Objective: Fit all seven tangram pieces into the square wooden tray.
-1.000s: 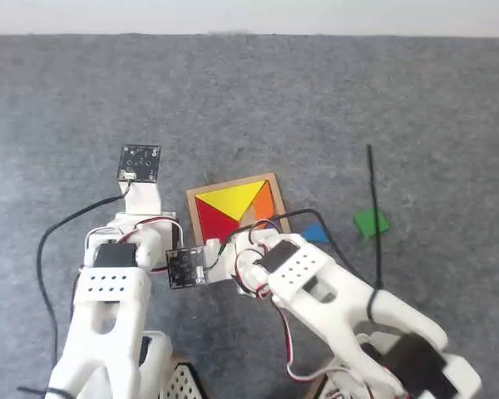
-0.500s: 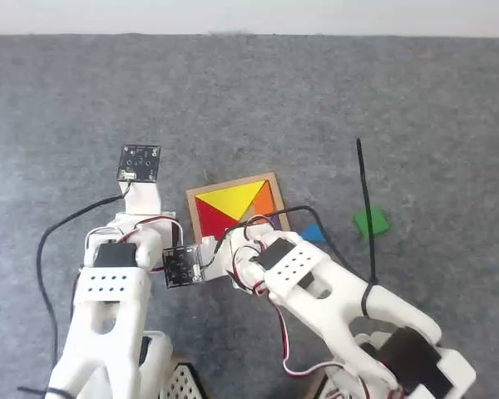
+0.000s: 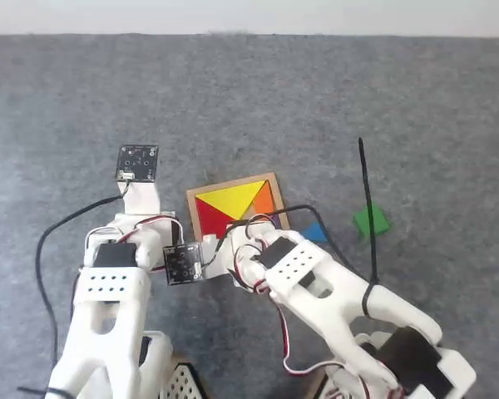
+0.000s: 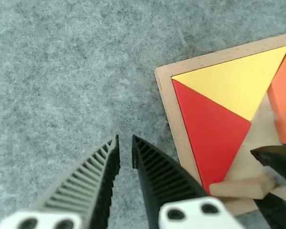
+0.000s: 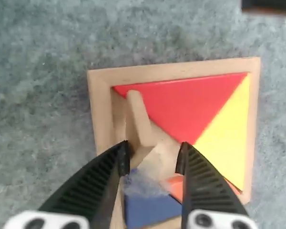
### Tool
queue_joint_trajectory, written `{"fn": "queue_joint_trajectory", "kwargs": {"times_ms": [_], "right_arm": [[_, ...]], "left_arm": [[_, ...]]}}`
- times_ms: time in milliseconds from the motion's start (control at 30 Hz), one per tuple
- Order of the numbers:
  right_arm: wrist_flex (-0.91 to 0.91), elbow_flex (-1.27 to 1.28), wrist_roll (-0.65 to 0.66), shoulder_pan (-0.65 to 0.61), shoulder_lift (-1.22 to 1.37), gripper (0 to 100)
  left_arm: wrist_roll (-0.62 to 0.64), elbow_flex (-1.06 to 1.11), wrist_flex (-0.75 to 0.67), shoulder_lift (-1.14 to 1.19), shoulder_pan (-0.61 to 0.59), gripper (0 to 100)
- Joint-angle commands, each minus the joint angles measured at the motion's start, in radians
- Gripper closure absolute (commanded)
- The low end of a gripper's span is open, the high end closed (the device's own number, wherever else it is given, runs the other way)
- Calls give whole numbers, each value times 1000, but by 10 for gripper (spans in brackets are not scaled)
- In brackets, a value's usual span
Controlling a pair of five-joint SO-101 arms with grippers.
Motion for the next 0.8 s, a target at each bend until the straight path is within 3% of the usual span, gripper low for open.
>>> {"fn": "queue_joint_trajectory", "kwargs": {"times_ms": [0, 267, 433, 533, 667, 767], "right_arm": [[-4, -41, -37, 39, -91, 830], [-108, -37, -129, 53, -44, 832], [39, -35, -140, 64, -216, 833], [148, -35, -258, 160, -453, 863], [209, 6, -399, 315, -661, 997], [236, 37, -509, 398, -659, 978]], "left_arm": [[9, -8, -12, -29, 6, 953], [9, -8, -12, -29, 5, 953], [8, -15, -12, -31, 2, 955], [6, -42, -8, -31, 8, 956], [5, -122, 32, -29, 92, 953], [21, -239, 118, -9, 207, 953]]}}
